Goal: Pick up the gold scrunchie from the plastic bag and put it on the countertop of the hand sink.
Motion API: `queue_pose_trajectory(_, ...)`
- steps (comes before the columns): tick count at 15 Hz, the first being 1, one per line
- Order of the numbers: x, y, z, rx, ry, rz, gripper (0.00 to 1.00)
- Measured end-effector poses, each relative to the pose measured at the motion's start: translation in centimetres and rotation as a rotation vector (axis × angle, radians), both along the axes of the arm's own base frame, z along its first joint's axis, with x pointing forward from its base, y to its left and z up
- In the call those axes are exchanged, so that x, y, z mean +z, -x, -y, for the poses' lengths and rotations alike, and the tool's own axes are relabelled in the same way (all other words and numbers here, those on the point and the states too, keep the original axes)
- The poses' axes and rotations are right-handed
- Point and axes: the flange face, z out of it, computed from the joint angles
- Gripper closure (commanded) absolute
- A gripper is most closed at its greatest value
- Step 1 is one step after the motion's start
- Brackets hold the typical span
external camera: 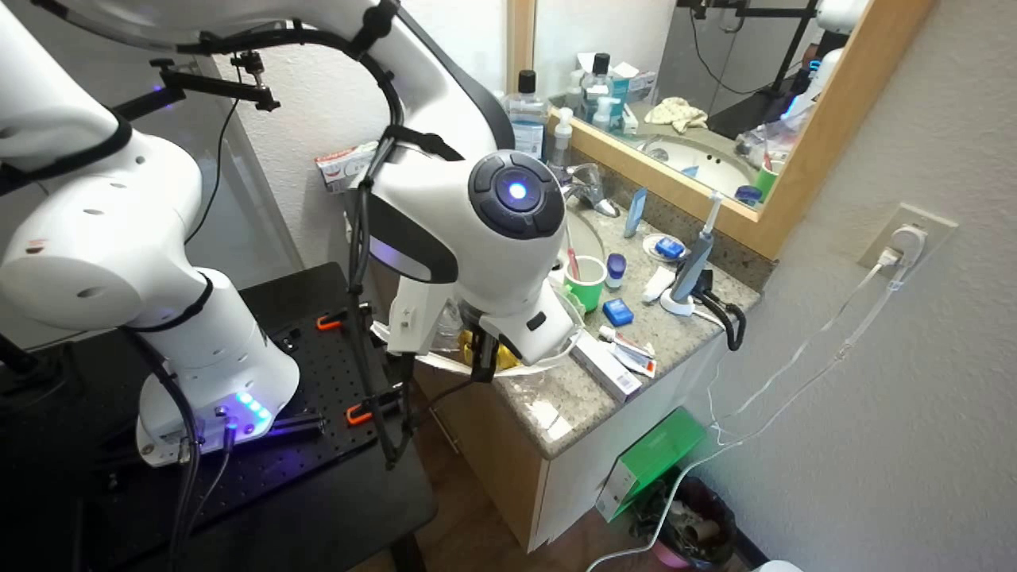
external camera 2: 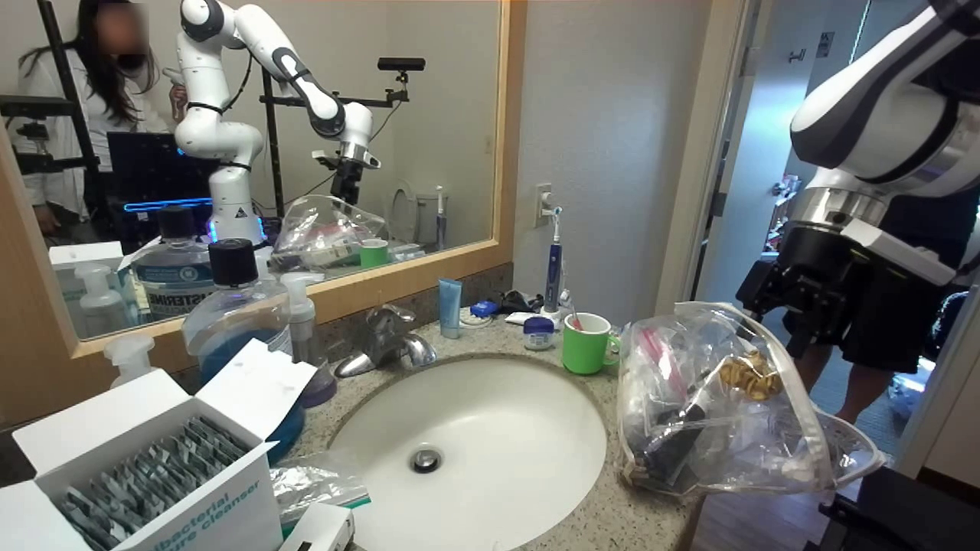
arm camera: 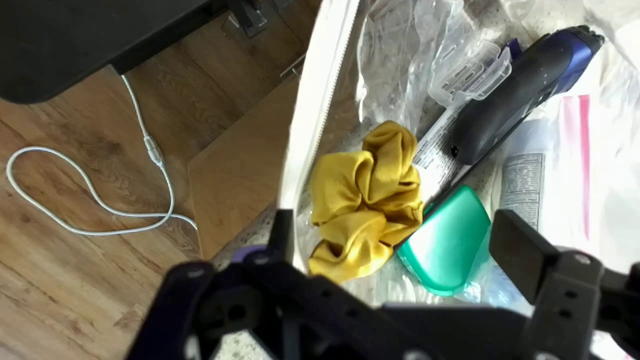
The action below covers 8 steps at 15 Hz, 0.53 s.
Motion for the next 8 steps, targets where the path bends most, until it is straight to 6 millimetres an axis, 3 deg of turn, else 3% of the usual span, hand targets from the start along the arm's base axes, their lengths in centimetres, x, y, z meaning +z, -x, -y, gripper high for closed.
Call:
queue_pose_trajectory(2,-0.1,-0.2,-0.1,-0.004,0.006,0.006,0.00)
queue_pose_trajectory(5,-0.4,-0.4,-0.1,-0.004,0.020,0.006,0.10)
queue_pose_trajectory(8,-1.4,-0.2,0.0,0.000,0.031,0.003,0.10)
